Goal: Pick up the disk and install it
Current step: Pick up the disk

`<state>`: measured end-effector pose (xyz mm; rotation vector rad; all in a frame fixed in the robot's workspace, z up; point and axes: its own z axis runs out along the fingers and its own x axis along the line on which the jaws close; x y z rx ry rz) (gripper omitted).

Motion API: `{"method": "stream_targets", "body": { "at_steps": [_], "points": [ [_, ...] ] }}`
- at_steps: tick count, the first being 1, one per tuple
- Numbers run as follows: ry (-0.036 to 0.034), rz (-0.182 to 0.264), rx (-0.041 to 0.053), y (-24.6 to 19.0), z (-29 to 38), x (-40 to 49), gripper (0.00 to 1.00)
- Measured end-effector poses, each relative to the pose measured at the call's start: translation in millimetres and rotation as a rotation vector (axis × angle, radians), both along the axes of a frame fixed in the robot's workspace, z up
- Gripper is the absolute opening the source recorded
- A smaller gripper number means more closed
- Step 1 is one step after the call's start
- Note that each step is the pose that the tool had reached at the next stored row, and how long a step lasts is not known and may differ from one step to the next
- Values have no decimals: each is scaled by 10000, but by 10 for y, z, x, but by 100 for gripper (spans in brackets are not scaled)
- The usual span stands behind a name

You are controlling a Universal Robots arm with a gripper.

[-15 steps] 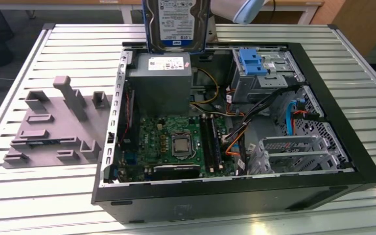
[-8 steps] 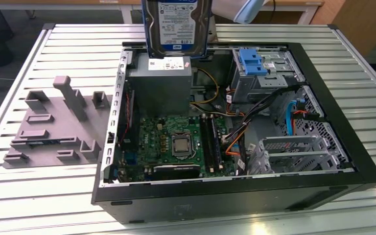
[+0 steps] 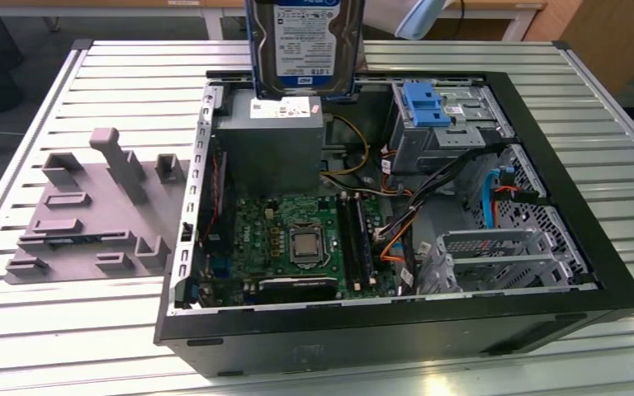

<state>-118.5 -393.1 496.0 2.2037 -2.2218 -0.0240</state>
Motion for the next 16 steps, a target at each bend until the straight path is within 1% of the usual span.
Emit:
{"method": "stream_targets", "body": {
  "at_steps": [9,11,14,16],
  "points": [
    [-1,-1,1,0,-1,248,36],
    [0,-13,1,-3,0,270,36],
    [-1,-257,1,-13,-5,270,36],
    [0,-400,1,-27,-6,270,36]
  ]
}}
